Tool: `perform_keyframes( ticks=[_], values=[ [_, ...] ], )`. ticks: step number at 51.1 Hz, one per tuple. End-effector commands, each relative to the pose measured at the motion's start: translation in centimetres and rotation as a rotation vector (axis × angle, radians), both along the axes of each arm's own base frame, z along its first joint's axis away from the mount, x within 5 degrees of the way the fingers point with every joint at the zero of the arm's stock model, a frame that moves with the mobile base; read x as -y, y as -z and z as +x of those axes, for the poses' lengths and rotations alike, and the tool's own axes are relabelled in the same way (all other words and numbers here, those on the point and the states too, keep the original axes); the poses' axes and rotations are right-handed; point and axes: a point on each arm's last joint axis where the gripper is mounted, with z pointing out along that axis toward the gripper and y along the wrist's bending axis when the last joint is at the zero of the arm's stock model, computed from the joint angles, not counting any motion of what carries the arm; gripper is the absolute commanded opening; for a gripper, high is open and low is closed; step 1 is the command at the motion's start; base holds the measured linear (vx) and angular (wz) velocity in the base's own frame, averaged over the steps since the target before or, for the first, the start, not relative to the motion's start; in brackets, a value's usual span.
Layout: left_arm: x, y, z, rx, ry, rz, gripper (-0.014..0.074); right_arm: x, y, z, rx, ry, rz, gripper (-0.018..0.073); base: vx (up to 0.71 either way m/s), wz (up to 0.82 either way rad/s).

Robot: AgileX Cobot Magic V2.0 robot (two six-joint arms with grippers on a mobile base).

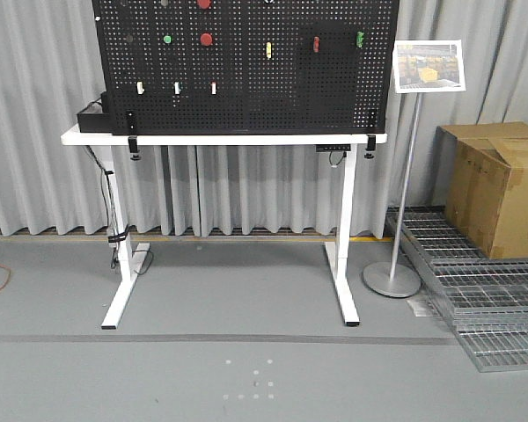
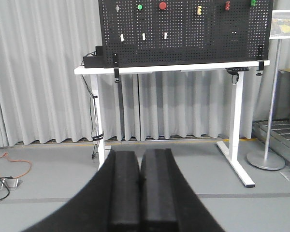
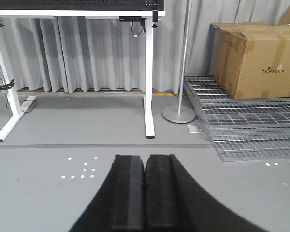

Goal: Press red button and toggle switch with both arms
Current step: 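Drive the base forward toward the black pegboard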

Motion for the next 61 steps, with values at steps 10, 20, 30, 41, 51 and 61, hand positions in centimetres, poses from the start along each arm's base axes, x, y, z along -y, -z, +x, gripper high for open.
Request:
perform_keyframes(
  ticks=[10, 20, 30, 41, 51, 61],
  values=[
    [0.03, 0.18, 0.01, 0.059, 0.005, -0.007, 0.0001, -0.06, -0.46, 0.01, 0.086, -0.007, -0.01, -0.0003, 0.0, -0.01],
    [0.03, 0.18, 0.01, 0.059, 0.005, -0.007, 0.0001, -0.06, -0.46, 0.01, 0.086, -0.007, -0.01, -0.0003, 0.0, 0.0],
    [0.03, 0.18, 0.01, 0.059, 0.005, -0.007, 0.0001, -0.06, -0.46, 0.01, 0.086, -0.007, -0.01, -0.0003, 0.01, 0.0],
    [0.03, 0.18, 0.01, 0.059, 0.005, -0.007, 0.0001, -0.06, -0.46, 0.01, 0.086, -0.007, -0.01, -0.0003, 0.08, -0.02],
    [0.03, 0.18, 0.01, 0.059, 0.005, -0.007, 0.0001, -0.06, -0.46, 0.01, 0.086, -0.007, -0.01, -0.0003, 0.18, -0.01],
    [0.03, 0.18, 0.01, 0.059, 0.005, -0.007, 0.0001, -0.06, -0.46, 0.01, 0.086, -0.007, -0.01, -0.0003, 0.24, 0.1]
  ],
)
